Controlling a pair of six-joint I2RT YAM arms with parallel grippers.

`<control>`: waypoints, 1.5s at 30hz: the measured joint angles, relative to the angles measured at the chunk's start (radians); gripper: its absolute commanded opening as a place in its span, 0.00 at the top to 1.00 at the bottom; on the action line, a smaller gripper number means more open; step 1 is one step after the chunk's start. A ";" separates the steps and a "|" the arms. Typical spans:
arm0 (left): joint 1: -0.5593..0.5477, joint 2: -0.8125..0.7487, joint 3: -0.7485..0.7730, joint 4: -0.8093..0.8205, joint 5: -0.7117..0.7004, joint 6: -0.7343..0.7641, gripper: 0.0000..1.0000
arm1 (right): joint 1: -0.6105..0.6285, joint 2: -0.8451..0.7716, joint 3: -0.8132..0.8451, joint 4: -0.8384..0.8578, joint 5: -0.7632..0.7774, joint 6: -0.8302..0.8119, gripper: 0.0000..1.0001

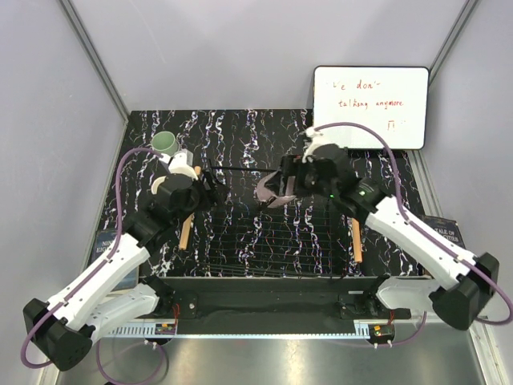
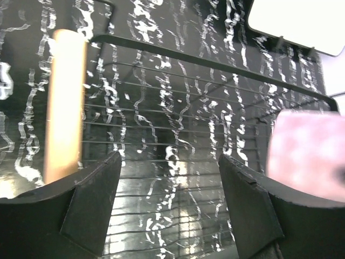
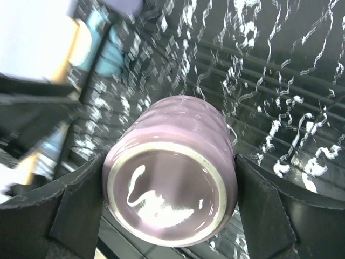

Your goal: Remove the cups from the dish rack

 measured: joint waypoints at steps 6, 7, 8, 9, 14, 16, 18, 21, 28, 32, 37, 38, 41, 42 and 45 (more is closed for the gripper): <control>0.000 -0.021 -0.041 0.099 0.073 -0.016 0.23 | -0.152 -0.166 -0.226 0.229 -0.172 0.086 1.00; 0.000 -0.028 -0.051 0.122 0.087 -0.019 0.22 | -0.175 -0.186 -0.262 0.271 -0.211 0.103 1.00; 0.000 -0.036 -0.063 0.153 0.102 -0.023 0.22 | -0.195 -0.201 -0.296 0.319 -0.252 0.125 1.00; 0.000 -0.046 -0.076 0.185 0.119 -0.026 0.22 | -0.217 -0.215 -0.331 0.377 -0.306 0.156 1.00; 0.000 -0.070 -0.123 0.343 0.199 -0.053 0.20 | -0.306 -0.238 -0.462 0.669 -0.488 0.309 1.00; 0.000 -0.073 -0.140 0.411 0.230 -0.069 0.20 | -0.346 -0.235 -0.512 0.809 -0.552 0.389 1.00; 0.000 -0.073 -0.157 0.489 0.265 -0.088 0.20 | -0.381 -0.222 -0.554 0.940 -0.601 0.469 1.00; 0.000 -0.064 -0.180 0.611 0.323 -0.123 0.20 | -0.417 -0.164 -0.605 1.165 -0.658 0.603 1.00; 0.000 0.021 -0.214 0.884 0.457 -0.217 0.23 | -0.431 0.016 -0.662 1.556 -0.730 0.849 1.00; -0.008 0.075 -0.211 0.946 0.505 -0.243 0.24 | -0.431 0.026 -0.663 1.612 -0.751 0.880 1.00; -0.046 0.134 -0.189 0.996 0.537 -0.257 0.25 | -0.431 0.023 -0.659 1.618 -0.772 0.879 1.00; -0.055 0.145 -0.184 1.006 0.541 -0.258 0.25 | -0.431 0.023 -0.657 1.618 -0.773 0.878 1.00; -0.080 0.168 -0.172 1.028 0.546 -0.261 0.26 | -0.430 0.023 -0.650 1.618 -0.780 0.878 1.00; -0.093 0.177 -0.164 1.031 0.548 -0.261 0.27 | -0.429 0.023 -0.649 1.618 -0.782 0.878 1.00; -0.122 0.194 -0.146 1.042 0.549 -0.261 0.31 | -0.423 0.023 -0.643 1.618 -0.788 0.876 1.00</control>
